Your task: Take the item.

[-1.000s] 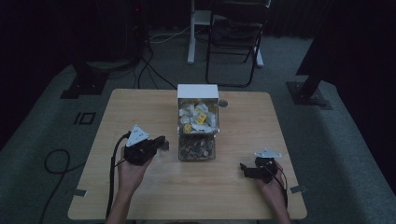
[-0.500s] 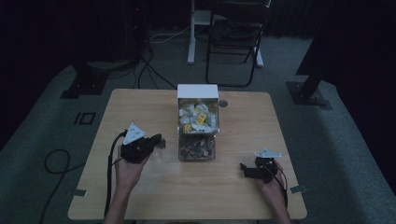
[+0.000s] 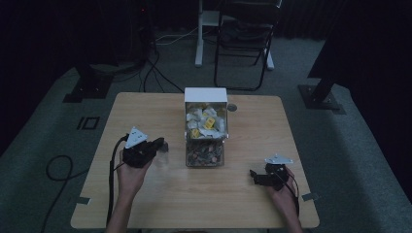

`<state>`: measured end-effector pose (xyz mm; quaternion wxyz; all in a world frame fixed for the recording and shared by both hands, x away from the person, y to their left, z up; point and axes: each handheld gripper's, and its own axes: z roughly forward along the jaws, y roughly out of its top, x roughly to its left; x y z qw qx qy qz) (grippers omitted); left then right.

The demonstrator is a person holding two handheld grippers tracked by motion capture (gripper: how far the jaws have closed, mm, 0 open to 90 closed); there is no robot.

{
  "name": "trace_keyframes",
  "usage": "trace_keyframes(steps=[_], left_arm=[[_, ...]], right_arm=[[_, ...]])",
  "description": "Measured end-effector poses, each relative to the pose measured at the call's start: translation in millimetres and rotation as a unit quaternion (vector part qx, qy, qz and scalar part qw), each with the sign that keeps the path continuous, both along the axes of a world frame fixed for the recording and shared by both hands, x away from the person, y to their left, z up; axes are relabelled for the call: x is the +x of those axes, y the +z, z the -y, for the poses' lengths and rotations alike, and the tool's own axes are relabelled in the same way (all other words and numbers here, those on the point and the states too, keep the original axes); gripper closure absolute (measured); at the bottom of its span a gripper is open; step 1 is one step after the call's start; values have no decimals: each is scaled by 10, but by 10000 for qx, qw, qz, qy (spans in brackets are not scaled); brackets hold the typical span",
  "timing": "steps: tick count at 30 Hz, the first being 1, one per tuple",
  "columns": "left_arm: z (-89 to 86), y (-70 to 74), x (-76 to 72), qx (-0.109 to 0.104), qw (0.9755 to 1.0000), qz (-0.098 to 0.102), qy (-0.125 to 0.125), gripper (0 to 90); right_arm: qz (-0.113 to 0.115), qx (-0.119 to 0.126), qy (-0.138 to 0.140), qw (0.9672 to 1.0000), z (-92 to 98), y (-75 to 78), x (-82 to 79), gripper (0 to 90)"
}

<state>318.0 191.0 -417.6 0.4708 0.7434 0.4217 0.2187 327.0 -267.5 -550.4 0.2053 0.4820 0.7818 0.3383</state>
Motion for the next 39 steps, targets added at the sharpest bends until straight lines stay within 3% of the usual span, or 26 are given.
trace_keyframes(steps=[26,28,29,31,38,39], left_arm=[[-74,-108,170,97,9996,-94,237,894],[-83,-119,178,54,9997,-140,202,793],[-84,-125,180,55,9997,-142,208,793],[-85,-128,178,83,9996,-132,225,675],[-125,-124,168,89,9993,-75,350,611],[-165,-136,167,81,9989,-67,466,589]], right_arm=[[-1,2,-2,10000,0,0,0,133],[-1,2,-1,10000,0,0,0,133],[-1,2,-1,10000,0,0,0,133],[0,-1,0,10000,0,0,0,133],[-1,-1,2,10000,0,0,0,133],[-1,0,-1,10000,0,0,0,133]])
